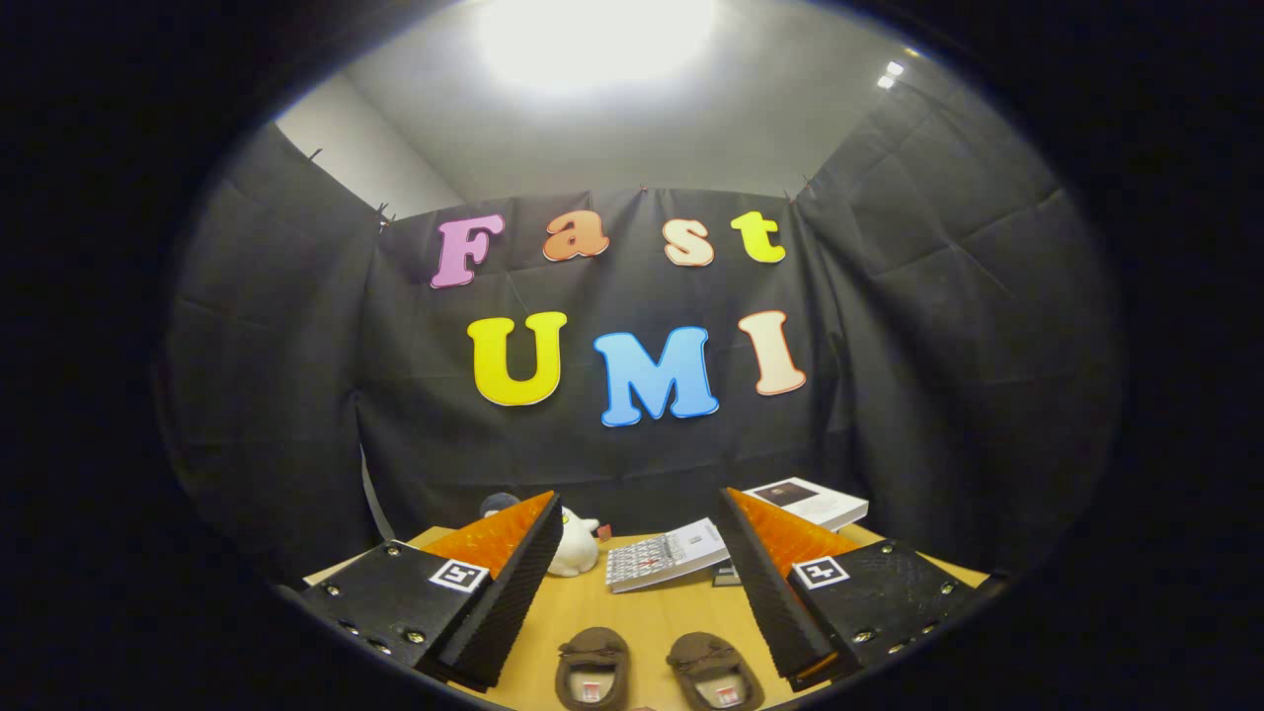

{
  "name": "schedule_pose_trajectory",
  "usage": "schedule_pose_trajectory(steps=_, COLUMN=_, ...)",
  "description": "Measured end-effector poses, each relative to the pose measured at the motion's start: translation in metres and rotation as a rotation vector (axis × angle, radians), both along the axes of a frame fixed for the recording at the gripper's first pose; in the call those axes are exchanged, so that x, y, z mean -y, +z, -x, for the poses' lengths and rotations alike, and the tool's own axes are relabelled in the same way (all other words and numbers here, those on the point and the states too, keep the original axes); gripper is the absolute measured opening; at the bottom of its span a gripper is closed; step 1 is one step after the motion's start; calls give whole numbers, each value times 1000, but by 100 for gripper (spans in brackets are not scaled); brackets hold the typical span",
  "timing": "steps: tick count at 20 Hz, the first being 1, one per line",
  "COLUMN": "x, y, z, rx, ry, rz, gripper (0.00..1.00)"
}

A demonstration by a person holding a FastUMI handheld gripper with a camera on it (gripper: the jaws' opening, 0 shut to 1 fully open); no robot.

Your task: Open the storage box then place both shoes into the box .Put the left shoe in first, then the right shoe, with the right side of both shoes facing outward in a uniform manner.

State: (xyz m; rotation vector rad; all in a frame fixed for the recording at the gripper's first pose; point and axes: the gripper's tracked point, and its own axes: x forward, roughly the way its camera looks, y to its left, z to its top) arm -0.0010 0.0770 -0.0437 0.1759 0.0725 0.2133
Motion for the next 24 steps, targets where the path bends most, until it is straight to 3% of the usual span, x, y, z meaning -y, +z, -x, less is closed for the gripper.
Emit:
schedule_pose_trajectory(steps=10, x=-91, y=-80, z=11, rx=-311, ry=212, rz=-354, gripper=98)
schedule_pose_trajectory(steps=18, x=-141, y=-137, z=20, rx=-602, ry=281, rz=-701, gripper=98)
schedule_pose_trajectory(steps=24, x=-182, y=-166, z=35, rx=-751, ry=345, rz=-878, gripper=98)
